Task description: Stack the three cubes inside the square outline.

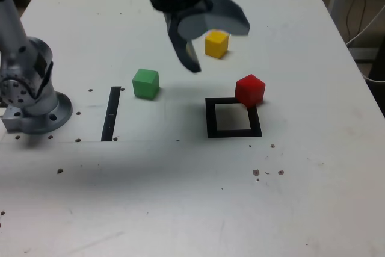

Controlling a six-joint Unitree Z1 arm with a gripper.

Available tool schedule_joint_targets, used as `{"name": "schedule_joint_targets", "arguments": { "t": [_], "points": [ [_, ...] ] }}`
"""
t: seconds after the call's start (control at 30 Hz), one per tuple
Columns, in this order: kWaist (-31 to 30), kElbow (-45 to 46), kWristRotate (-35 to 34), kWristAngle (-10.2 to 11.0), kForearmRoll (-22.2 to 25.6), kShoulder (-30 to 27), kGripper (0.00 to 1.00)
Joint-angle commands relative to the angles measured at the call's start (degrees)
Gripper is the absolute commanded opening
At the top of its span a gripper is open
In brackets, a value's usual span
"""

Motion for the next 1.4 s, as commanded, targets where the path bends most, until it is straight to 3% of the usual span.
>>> {"name": "schedule_joint_targets", "arguments": {
  "t": [0.0, 0.1, 0.23, 0.6, 1.03, 1.2, 1.37],
  "points": [
    [0.44, -6.54, 0.16, 0.93, 6.19, 2.39, 0.97],
    [0.77, -13.18, 0.33, 1.98, 13.21, 5.88, 0.95],
    [0.84, -16.89, 0.31, 1.03, 17.16, 9.36, 0.95],
    [0.92, -20.26, 1.34, -3.54, 17.30, 15.54, 0.94],
    [2.23, -21.06, 0.92, -4.37, 14.83, 21.34, 0.94],
    [2.47, -20.94, -0.60, -3.60, 15.52, 21.41, 0.94],
    [2.91, -21.64, -0.44, -4.35, 17.33, 22.02, 0.94]
  ]
}}
